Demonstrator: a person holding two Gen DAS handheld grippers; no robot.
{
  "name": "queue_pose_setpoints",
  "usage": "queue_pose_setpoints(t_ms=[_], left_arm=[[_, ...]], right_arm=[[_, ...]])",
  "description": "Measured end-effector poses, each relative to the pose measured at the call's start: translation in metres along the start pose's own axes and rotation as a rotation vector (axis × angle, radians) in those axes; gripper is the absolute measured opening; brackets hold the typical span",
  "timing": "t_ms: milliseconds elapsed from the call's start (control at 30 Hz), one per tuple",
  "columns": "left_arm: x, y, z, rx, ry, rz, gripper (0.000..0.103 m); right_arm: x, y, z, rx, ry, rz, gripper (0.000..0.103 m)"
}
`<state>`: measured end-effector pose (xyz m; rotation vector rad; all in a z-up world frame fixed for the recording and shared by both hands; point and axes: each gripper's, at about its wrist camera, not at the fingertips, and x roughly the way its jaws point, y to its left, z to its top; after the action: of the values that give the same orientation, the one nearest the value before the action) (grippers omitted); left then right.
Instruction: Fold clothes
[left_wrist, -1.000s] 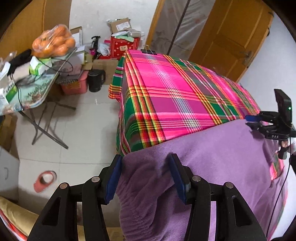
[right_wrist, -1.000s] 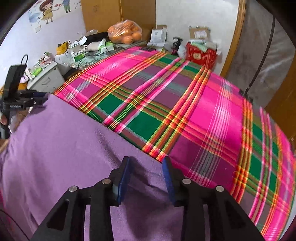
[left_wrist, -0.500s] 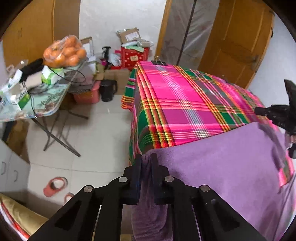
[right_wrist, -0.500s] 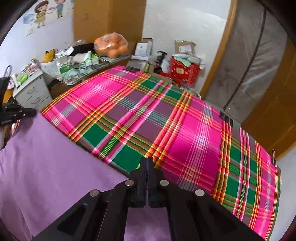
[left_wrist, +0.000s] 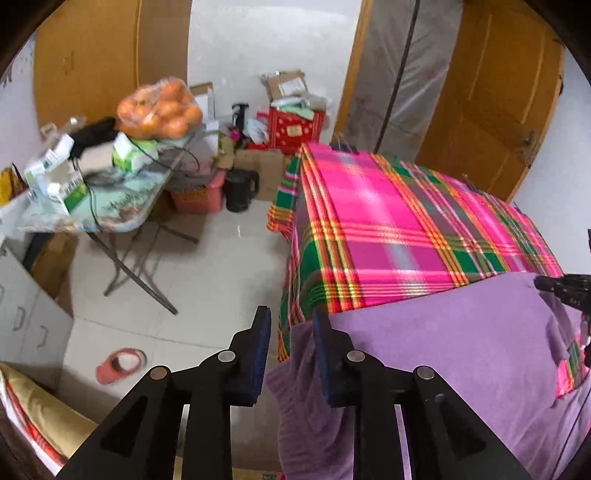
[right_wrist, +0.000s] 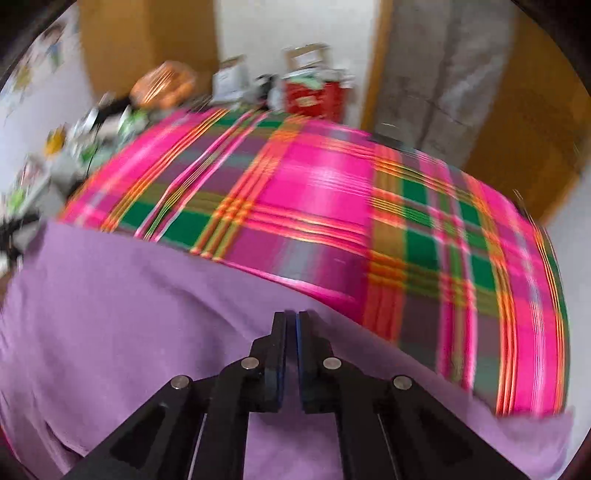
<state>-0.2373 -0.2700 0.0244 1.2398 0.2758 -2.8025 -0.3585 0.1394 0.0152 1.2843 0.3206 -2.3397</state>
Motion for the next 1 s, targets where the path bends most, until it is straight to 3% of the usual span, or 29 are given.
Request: queue_pose_setpoints(t_ms=[133, 267, 400, 567, 633, 733, 833, 900, 1000], left_arm=[[-0.022, -0.024, -0.001, 0.048, -0.018, -0.063, 0.027], [-0.034, -0.078, -0.015, 0.176, 0.035, -0.176, 0.027], [-0.029, -0.115, -0.039, 0.276, 0.121, -0.231, 0.027], [-0.021, -0.155, -0.068, 0.386, 0.227, -0.272, 0.027], [-0.018, -0.169, -0.078, 0.421, 0.265, -0.284, 0.027], [-0.021, -0.168, -0.08, 0.391, 0.266, -0.268, 0.027], [-0.038, -0.172, -0.081, 0.377, 0.22, -0.24, 0.027], [-0.054, -0.179, -0.083, 0.377, 0.176, -0.233, 0.027], [-0.067, -0.197, -0.092, 0.411, 0.169, -0.28, 0.03]], right_arm=[[-0.032, 0.018, -0.026, -0.012, -0.057, 0.1, 0.009], [-0.039, 0.036, -0.061, -0.048, -0.021, 0.15, 0.009], [-0.04, 0.038, -0.098, -0.081, 0.016, 0.11, 0.01], [-0.059, 0.015, -0.129, -0.033, 0.04, 0.09, 0.01], [-0.068, -0.001, -0.138, 0.036, 0.023, 0.082, 0.01], [-0.079, -0.029, -0.155, 0.161, -0.007, 0.068, 0.01], [-0.089, -0.057, -0.172, 0.255, -0.043, 0.044, 0.018], [-0.095, -0.074, -0.178, 0.304, -0.071, 0.031, 0.033], [-0.102, -0.101, -0.183, 0.372, -0.103, 0.003, 0.042]])
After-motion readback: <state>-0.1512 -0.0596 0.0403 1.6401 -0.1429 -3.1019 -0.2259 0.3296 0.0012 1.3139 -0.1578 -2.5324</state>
